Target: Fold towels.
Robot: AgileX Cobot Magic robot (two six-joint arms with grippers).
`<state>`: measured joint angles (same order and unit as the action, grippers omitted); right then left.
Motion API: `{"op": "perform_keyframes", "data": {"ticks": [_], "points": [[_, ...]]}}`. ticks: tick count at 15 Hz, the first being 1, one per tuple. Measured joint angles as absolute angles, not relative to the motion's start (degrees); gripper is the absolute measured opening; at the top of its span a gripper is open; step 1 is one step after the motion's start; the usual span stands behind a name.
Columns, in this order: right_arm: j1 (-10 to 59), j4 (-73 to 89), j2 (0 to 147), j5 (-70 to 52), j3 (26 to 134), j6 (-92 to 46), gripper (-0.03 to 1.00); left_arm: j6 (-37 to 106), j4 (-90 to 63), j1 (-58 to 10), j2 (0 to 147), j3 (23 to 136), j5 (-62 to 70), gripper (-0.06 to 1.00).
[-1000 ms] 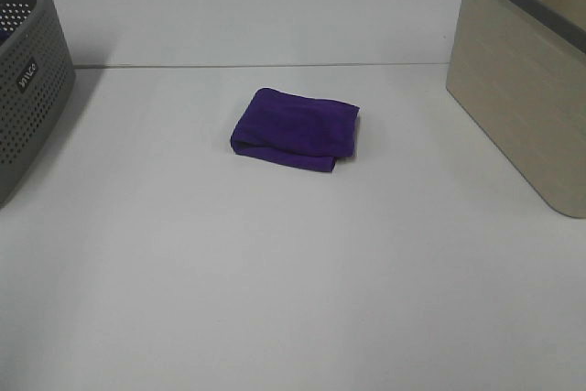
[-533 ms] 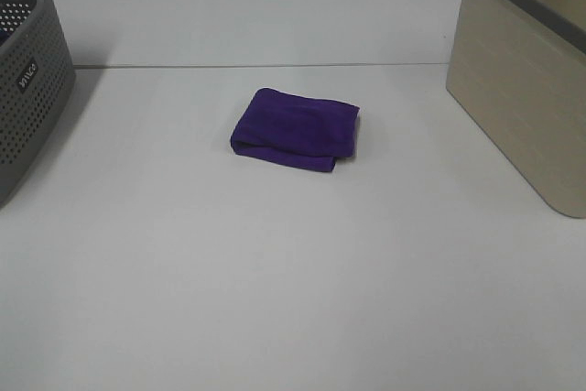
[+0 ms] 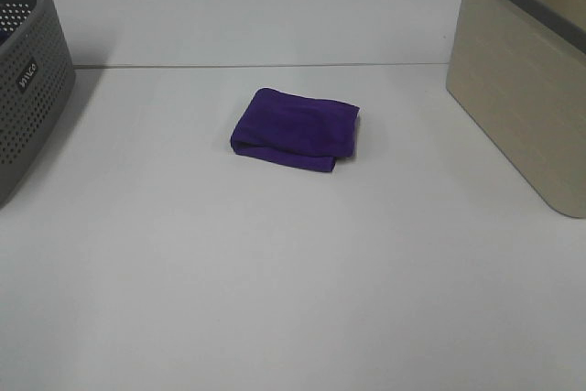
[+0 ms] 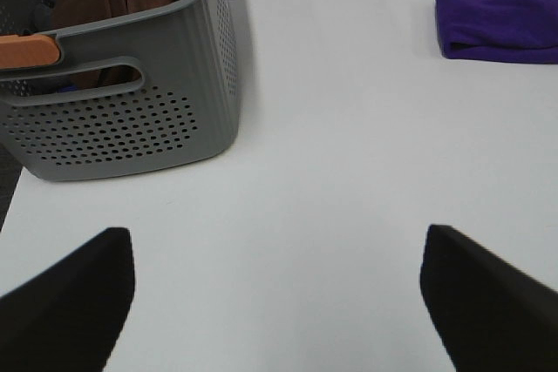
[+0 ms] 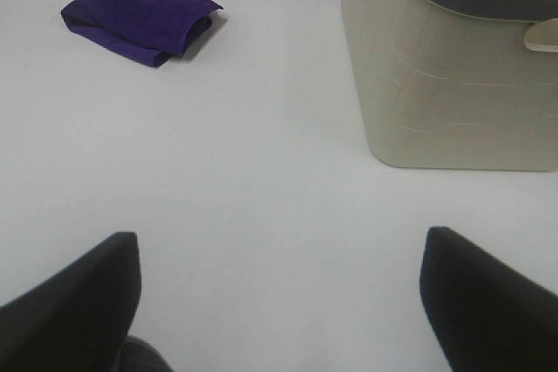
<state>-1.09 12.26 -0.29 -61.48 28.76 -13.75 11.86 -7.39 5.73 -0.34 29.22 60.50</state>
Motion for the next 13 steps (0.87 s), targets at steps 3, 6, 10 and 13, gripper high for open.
{"op": "perform_keyframes", "data": {"ticks": [3,6,10,13], "points": [[-1.1,12.3,-0.3,-61.4,28.8,-13.8,0.85,11.9,-7.8,5.7,-0.3,29.2,60.4,0.82],[-1.1,12.3,-0.3,-61.4,28.8,-13.8,0.85,11.9,-7.9,5.7,-0.3,29.2,60.4,0.82],[-1.1,12.3,-0.3,-61.4,28.8,-13.7,0.85,11.9,-7.9,5.7,-0.3,29.2,60.4,0.82],[-1.1,12.3,-0.3,-61.4,28.8,-13.7,0.85,11.9,-7.9,5.7,-0.3,29.2,60.4,0.82]]}}
